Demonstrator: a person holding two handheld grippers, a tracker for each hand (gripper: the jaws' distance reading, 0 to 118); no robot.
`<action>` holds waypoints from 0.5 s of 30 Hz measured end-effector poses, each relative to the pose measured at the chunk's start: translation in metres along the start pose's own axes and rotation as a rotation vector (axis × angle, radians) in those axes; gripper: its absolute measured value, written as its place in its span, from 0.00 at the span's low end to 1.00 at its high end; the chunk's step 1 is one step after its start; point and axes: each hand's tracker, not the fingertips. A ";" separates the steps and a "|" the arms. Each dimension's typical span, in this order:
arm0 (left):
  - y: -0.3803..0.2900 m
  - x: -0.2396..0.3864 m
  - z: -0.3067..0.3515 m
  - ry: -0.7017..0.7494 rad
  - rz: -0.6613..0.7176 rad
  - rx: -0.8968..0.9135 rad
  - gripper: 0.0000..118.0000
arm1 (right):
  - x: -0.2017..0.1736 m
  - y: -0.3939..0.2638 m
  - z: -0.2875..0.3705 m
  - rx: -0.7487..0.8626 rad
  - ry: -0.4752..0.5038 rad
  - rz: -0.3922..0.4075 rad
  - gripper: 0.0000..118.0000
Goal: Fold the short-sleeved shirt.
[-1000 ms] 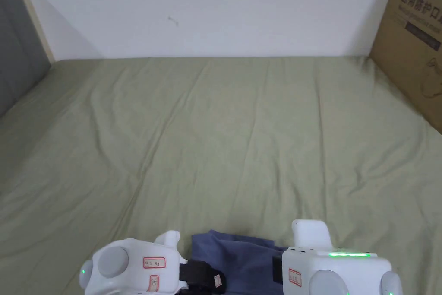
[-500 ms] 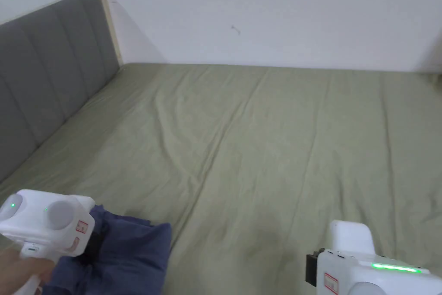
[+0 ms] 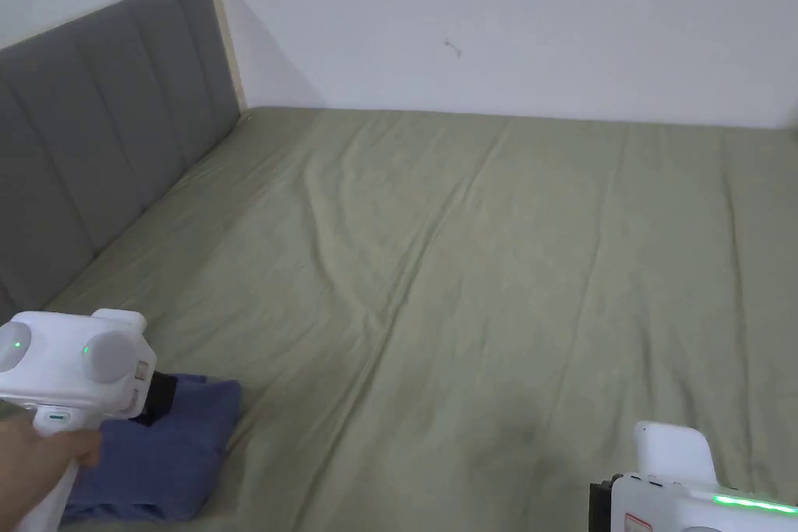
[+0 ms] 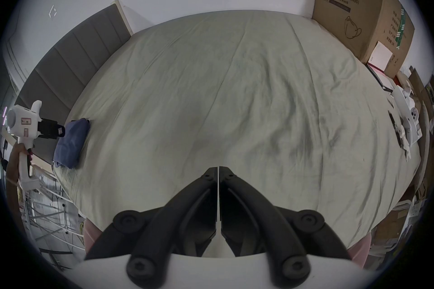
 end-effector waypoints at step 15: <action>-0.072 0.173 0.171 -0.311 0.046 0.480 0.00 | 0.051 0.004 0.073 0.205 -0.046 -0.055 0.01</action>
